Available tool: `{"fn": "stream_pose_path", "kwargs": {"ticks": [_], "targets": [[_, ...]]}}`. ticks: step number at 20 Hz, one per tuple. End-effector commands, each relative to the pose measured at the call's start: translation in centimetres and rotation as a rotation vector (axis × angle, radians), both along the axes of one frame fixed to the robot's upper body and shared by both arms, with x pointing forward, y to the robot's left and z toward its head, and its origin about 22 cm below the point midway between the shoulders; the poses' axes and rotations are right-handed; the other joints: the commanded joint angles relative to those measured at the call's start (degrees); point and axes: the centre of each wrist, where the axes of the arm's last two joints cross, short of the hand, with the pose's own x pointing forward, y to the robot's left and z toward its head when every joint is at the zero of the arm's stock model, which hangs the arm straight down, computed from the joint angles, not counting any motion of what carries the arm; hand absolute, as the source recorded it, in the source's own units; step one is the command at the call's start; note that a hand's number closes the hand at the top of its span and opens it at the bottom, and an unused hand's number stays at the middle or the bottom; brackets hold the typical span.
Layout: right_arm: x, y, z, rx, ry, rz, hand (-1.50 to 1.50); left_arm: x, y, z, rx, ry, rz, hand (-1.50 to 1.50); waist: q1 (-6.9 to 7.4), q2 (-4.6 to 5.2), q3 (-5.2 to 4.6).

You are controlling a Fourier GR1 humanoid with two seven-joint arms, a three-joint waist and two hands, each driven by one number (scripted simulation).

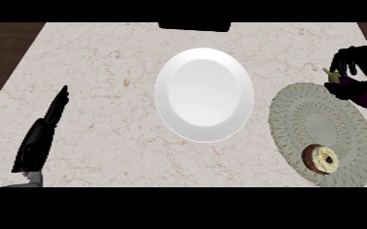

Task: Pick the eggplant from the placemat and place it in the plate

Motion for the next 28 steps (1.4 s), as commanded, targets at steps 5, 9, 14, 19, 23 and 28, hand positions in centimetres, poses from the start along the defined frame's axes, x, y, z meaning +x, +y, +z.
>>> {"fn": "stream_pose_path", "kwargs": {"ticks": [5,9,14,19,23,28], "targets": [[3.1,1.0,4.7,0.102,-0.378,0.179,1.5,0.6,0.8,1.4,-0.009,0.018,0.031,0.0,-2.04,-0.71,-0.06],[3.7,2.1,7.2,0.246,-0.421,0.384,1.5,-0.7,1.4,-0.7,-0.004,0.041,0.056,0.0,-3.66,-1.23,-0.21],[4.3,7.0,7.7,0.314,-0.354,0.517,1.5,-3.0,1.3,0.1,0.003,0.03,0.075,0.0,-4.18,-1.76,-0.26],[5.0,14.0,8.8,0.328,-0.311,0.585,1.5,-0.4,2.9,0.4,0.011,0.018,0.065,0.0,-4.38,-1.47,-0.29],[3.1,17.7,9.2,0.374,-0.273,0.578,1.5,-1.3,2.3,-1.5,-0.008,0.027,0.087,0.0,-4.75,-1.56,-0.29],[2.8,23.1,8.5,0.359,-0.186,0.576,1.5,-1.0,1.5,-0.5,0.021,0.022,0.066,0.0,-4.22,-1.39,-0.27]]}}
